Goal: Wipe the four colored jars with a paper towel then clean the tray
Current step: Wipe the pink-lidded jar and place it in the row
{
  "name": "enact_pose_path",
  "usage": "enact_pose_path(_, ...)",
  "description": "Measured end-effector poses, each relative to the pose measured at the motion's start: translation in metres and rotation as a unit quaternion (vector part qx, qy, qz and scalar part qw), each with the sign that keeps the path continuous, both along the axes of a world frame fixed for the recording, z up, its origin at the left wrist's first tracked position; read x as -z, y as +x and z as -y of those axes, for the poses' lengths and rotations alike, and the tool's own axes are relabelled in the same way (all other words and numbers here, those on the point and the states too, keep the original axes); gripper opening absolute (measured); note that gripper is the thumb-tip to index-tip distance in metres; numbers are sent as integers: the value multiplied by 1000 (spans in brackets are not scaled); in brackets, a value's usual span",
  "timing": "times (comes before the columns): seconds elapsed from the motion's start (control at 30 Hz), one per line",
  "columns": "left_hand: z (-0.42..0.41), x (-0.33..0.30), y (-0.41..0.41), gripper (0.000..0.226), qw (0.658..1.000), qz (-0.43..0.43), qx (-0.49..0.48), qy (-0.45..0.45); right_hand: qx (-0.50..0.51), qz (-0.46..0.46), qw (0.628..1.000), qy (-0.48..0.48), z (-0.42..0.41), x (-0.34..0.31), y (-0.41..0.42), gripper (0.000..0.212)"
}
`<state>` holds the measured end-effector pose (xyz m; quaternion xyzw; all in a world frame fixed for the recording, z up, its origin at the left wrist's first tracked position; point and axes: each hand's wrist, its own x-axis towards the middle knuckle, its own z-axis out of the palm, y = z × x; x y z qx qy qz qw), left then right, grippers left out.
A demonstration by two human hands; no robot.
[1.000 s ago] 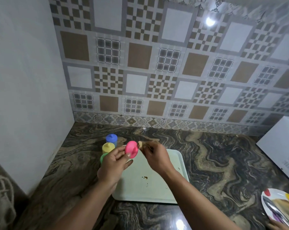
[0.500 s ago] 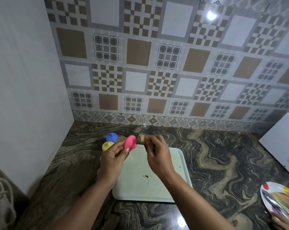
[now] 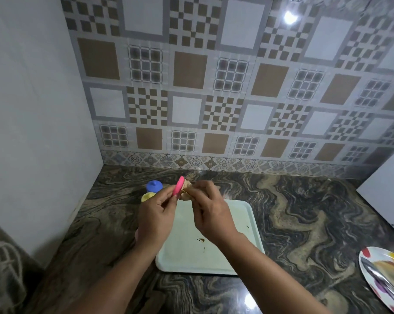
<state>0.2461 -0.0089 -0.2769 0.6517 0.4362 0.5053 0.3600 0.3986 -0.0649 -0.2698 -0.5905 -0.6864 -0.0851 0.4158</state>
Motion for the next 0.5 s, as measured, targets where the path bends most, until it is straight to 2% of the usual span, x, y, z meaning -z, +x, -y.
enact_pose_path(0.1,3,5,0,32,1000,-26,3,3,31,79,996,-23,-6,10,12,33)
enact_pose_path(0.17,6,9,-1,34,999,-33,4,-6,54,75,995,-36,-8,8,14,35)
enact_pose_path(0.37,8,2,0,33,998,-50,25,2,34,93,995,-24,-2,9,1,32)
enact_pose_path(0.43,10,1,1,31,998,-51,38,-8,70,70,994,-43,-9,14,8,31)
enact_pose_path(0.5,8,0,4,30,998,-38,44,-24,94,-1,994,-57,-13,18,13,27)
